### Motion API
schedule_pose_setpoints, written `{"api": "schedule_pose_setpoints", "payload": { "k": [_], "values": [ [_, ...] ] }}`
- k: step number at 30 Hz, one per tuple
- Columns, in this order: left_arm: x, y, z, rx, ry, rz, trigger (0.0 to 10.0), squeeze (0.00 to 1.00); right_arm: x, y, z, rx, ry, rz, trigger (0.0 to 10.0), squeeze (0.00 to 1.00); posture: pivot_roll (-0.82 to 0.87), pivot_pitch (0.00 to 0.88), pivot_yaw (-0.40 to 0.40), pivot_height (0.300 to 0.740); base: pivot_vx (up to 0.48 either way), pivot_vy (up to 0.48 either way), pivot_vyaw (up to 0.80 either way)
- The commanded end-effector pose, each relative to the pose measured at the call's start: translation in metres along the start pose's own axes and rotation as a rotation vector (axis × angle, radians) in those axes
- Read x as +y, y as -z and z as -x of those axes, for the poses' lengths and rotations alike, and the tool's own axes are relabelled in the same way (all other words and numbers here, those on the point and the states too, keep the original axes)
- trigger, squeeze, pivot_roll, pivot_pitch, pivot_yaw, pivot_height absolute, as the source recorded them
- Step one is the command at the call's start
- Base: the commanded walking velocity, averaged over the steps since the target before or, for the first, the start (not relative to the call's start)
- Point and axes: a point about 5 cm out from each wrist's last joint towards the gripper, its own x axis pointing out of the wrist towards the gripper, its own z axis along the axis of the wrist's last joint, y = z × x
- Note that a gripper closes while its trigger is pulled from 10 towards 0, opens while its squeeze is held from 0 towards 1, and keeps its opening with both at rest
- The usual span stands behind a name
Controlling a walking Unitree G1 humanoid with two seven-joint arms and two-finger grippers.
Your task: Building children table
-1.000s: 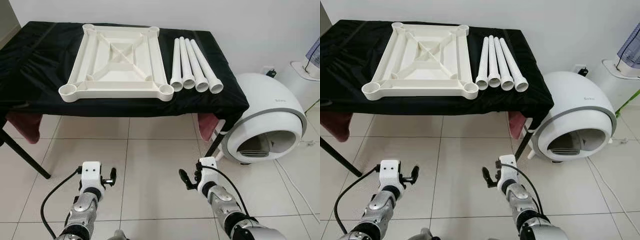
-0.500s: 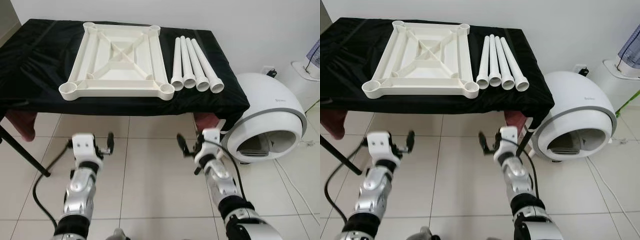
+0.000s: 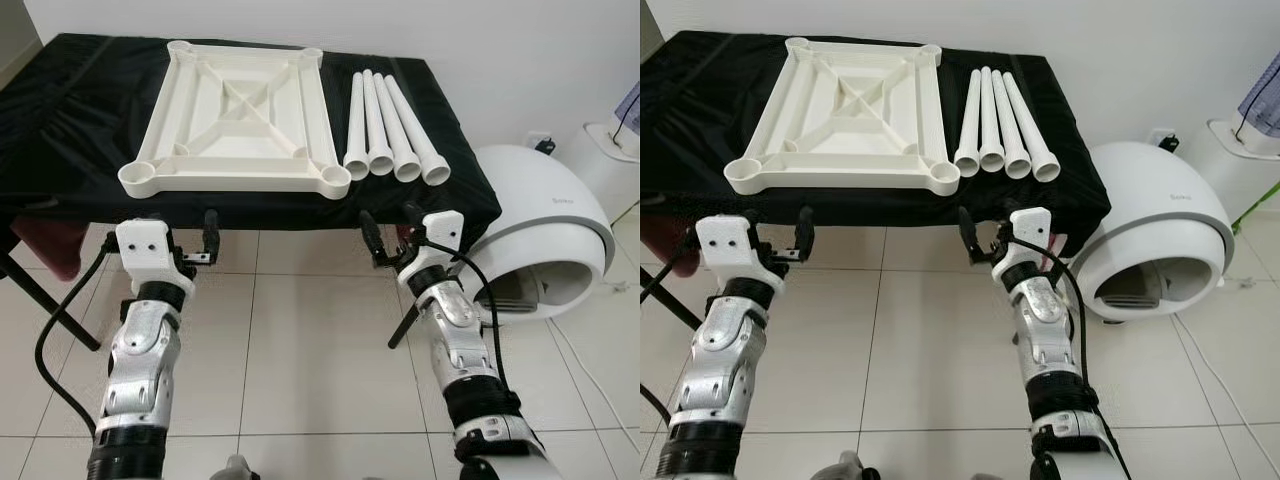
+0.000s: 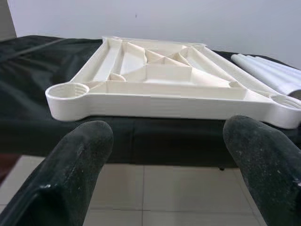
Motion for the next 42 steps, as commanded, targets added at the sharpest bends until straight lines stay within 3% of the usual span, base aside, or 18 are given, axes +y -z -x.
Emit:
{"api": "schedule_pose_setpoints", "payload": {
  "k": [1, 10, 14, 23, 27, 32, 37, 42],
  "values": [
    [-0.003, -0.002, 0.002, 0.009, -0.021, 0.022, 10.0, 0.0, -0.003, -0.002, 0.002, 0.004, 0.011, 0.004, 10.0, 0.0, 0.03, 0.0, -0.027, 0.74, 0.0, 0.0, 0.0],
    [-0.001, 0.0, 0.002, 0.079, -0.015, 0.012, 10.0, 0.0, -0.005, -0.005, 0.01, 0.047, 0.062, 0.054, 10.0, 0.0, -0.03, 0.0, -0.011, 0.74, 0.0, 0.0, 0.0],
    [-0.001, 0.005, 0.007, 0.116, -0.016, 0.014, 10.0, 0.0, -0.008, -0.009, 0.025, 0.062, 0.066, 0.087, 10.0, 0.0, -0.07, 0.008, 0.004, 0.74, 0.0, 0.0, 0.0],
    [-0.004, 0.002, 0.013, 0.131, 0.022, 0.034, 10.0, 0.0, -0.002, -0.01, 0.04, 0.053, 0.04, 0.056, 10.0, 0.0, -0.07, 0.02, 0.002, 0.74, 0.0, 0.0, 0.0],
    [-0.005, -0.003, 0.009, 0.11, 0.028, 0.037, 10.0, 0.0, 0.0, -0.014, 0.034, 0.031, 0.01, 0.046, 10.0, 0.0, -0.05, 0.022, -0.008, 0.74, 0.0, 0.0, 0.0],
    [-0.003, -0.012, 0.002, 0.078, 0.035, -0.011, 10.0, 0.0, 0.001, -0.013, 0.017, 0.033, 0.001, 0.044, 10.0, 0.0, 0.0, 0.016, -0.021, 0.74, 0.0, 0.0, 0.0],
    [-0.001, -0.016, 0.002, 0.06, 0.044, -0.045, 10.0, 0.0, 0.002, -0.014, 0.012, 0.022, -0.007, 0.062, 10.0, 0.0, 0.01, 0.0, -0.019, 0.74, 0.0, 0.0, 0.0],
    [0.005, -0.021, -0.002, 0.045, 0.012, -0.03, 10.0, 0.0, 0.003, -0.022, 0.004, -0.013, 0.003, 0.066, 10.0, 0.0, 0.02, 0.0, -0.02, 0.74, 0.0, 0.0, 0.0]
  ]
}}
